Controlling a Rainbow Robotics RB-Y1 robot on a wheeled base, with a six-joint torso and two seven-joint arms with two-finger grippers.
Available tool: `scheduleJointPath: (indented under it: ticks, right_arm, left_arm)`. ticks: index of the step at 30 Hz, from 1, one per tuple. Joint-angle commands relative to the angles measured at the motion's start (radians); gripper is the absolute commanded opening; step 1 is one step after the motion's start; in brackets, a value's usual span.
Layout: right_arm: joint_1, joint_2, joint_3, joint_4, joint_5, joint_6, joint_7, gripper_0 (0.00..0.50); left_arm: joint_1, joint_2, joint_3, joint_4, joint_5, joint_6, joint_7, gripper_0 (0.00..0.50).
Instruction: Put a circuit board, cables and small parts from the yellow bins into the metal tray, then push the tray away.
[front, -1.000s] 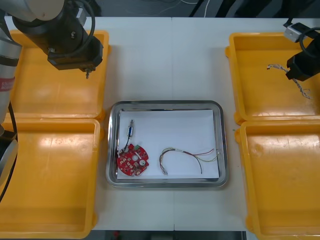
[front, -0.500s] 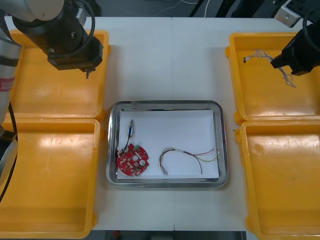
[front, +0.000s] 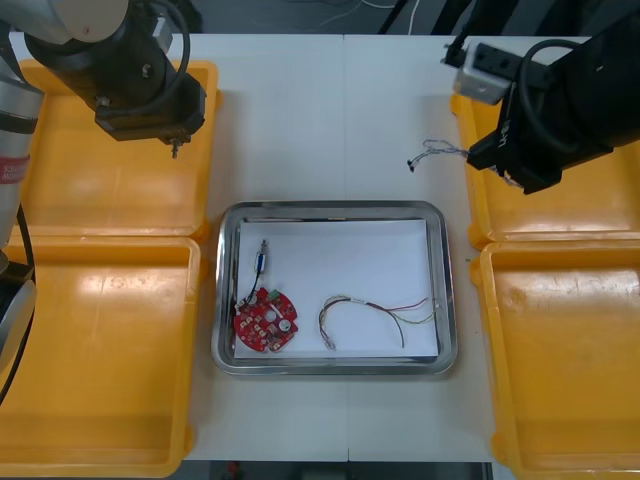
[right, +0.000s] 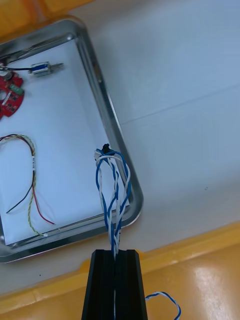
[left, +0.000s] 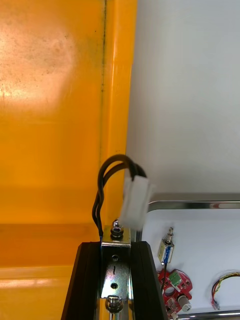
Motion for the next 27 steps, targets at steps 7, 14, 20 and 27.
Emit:
scheduleJointPath:
  ticks: [7, 14, 20, 27]
  right_arm:
    - [0.001, 0.046, 0.243, -0.121, 0.029, 0.003, -0.020, 0.000]
    - [0.002, 0.051, 0.375, -0.120, 0.071, -0.010, -0.037, 0.000]
    - [0.001, 0.067, 0.474, -0.123, 0.198, -0.044, -0.046, 0.000]
    - [0.001, 0.127, 0.579, -0.094, 0.396, -0.079, -0.060, 0.000]
  left_arm:
    - [0.009, -0.014, 0.042, -0.035, 0.001, 0.008, 0.102, 0.000]
    - [0.009, -0.014, 0.045, -0.035, 0.004, 0.008, 0.102, 0.000]
    - [0.009, -0.015, 0.045, -0.035, 0.004, 0.008, 0.102, 0.000]
    - [0.009, -0.015, 0.045, -0.037, 0.005, 0.008, 0.102, 0.000]
